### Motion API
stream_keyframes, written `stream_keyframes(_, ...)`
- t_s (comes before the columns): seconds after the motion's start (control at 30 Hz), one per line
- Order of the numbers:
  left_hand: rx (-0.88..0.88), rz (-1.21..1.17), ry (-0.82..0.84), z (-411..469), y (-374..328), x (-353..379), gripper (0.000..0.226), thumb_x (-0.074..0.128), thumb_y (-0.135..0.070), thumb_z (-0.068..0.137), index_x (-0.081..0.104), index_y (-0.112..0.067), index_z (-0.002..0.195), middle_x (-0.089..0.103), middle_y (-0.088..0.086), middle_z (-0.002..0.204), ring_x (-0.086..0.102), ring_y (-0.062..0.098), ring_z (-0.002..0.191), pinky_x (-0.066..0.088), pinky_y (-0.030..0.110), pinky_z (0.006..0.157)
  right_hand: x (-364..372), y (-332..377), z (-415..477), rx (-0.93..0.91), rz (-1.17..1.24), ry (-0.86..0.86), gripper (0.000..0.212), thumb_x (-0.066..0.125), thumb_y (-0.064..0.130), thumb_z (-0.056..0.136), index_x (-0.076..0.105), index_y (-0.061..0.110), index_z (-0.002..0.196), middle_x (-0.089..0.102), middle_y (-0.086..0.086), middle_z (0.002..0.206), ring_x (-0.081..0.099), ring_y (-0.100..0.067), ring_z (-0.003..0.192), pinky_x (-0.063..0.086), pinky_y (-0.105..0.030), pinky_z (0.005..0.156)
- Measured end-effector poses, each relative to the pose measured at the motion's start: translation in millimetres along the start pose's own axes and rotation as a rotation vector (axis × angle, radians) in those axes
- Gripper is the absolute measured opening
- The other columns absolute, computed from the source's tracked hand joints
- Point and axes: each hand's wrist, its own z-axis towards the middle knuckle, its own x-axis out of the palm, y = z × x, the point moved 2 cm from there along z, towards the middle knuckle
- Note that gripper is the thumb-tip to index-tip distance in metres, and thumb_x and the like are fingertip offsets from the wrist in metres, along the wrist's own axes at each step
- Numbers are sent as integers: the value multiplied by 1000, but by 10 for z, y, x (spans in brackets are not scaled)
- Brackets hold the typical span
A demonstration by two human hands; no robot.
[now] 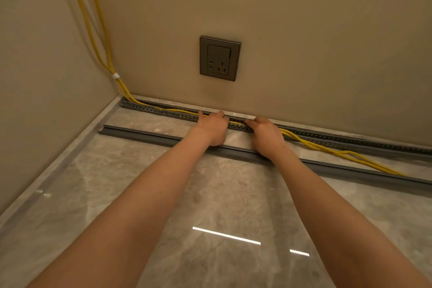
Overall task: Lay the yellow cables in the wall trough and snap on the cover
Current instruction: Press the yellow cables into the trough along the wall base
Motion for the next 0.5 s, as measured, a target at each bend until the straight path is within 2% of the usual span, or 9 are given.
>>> stream_keyframes(0.13, -44, -43, 31, 53, -13, -21, 50, 46, -14, 92, 39, -16, 142, 39, 11, 140, 38, 30, 133, 24, 63, 110, -12, -35, -36, 14, 85, 60, 60, 48, 2, 85, 36, 13, 143, 51, -11, 137, 51, -31, 122, 44, -35, 96)
stream_keyframes(0.27, -32, -60, 3, 55, 20, 22, 51, 46, -14, 92, 38, -18, 142, 37, 9, 141, 40, 28, 132, 41, 52, 103, -1, -92, -55, -18, 144, 85, 57, 47, 1, 85, 40, 13, 140, 49, -10, 138, 49, -30, 124, 44, -37, 100)
stream_keyframes(0.33, -15, -15, -14, 54, 13, 36, 51, 46, -15, 93, 36, -17, 143, 37, 8, 142, 42, 28, 130, 44, 50, 100, -12, -157, -91, -34, 154, 39, 53, 47, -1, 86, 44, 12, 137, 50, -11, 136, 49, -31, 123, 44, -38, 101)
stream_keyframes(0.4, -6, 47, -31, 60, 6, 35, 49, 46, -17, 94, 37, -15, 142, 38, 7, 141, 45, 29, 128, 46, 47, 98, -16, -261, -153, -10, 143, -79, 50, 48, -2, 84, 50, 10, 132, 53, -13, 130, 50, -33, 119, 44, -38, 98)
stream_keyframes(0.5, 2, 135, -55, 65, -41, 3, 43, 46, -17, 93, 44, -12, 136, 44, 9, 136, 52, 30, 122, 44, 45, 97, -3, -509, -261, 130, 124, -149, 51, 51, -1, 82, 51, 13, 131, 52, -13, 129, 49, -32, 120, 40, -38, 100)
